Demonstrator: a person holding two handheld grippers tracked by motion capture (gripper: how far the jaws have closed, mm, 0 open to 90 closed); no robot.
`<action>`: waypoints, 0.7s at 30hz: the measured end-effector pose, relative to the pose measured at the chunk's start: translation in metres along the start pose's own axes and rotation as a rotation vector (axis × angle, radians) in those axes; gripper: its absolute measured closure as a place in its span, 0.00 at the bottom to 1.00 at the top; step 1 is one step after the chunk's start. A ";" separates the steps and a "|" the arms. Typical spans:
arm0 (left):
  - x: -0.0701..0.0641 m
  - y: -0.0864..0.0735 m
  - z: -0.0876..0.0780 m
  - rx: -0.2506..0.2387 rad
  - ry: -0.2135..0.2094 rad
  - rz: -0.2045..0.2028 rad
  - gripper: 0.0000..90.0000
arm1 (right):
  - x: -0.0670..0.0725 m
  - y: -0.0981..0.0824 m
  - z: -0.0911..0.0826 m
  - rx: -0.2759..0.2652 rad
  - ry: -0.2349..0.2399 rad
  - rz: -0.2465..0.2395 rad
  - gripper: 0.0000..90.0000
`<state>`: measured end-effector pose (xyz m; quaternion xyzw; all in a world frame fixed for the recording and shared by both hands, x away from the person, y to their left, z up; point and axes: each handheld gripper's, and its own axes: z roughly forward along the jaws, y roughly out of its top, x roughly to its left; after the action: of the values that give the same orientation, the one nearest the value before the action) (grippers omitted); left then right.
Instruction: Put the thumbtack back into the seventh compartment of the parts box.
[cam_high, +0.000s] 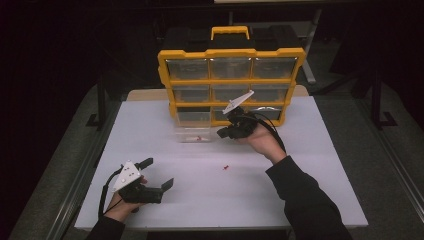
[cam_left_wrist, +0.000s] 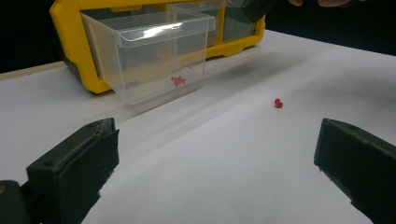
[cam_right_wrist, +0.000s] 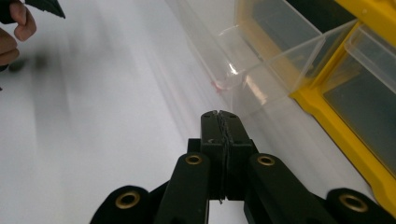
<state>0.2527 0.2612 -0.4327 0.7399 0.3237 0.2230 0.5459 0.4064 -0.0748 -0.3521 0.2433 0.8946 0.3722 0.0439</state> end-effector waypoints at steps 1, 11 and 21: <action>0.000 0.000 0.000 -0.001 0.000 0.000 0.00 | 0.001 -0.002 -0.001 -0.001 0.005 0.006 0.98; 0.000 0.000 0.000 0.000 0.001 -0.002 0.00 | 0.006 -0.022 -0.007 -0.013 0.009 0.018 0.92; 0.000 0.000 0.001 0.001 0.001 0.000 0.00 | 0.010 -0.039 -0.004 -0.023 0.015 0.016 0.72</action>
<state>0.2530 0.2608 -0.4331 0.7400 0.3240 0.2235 0.5454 0.3809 -0.0963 -0.3753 0.2474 0.8886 0.3846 0.0370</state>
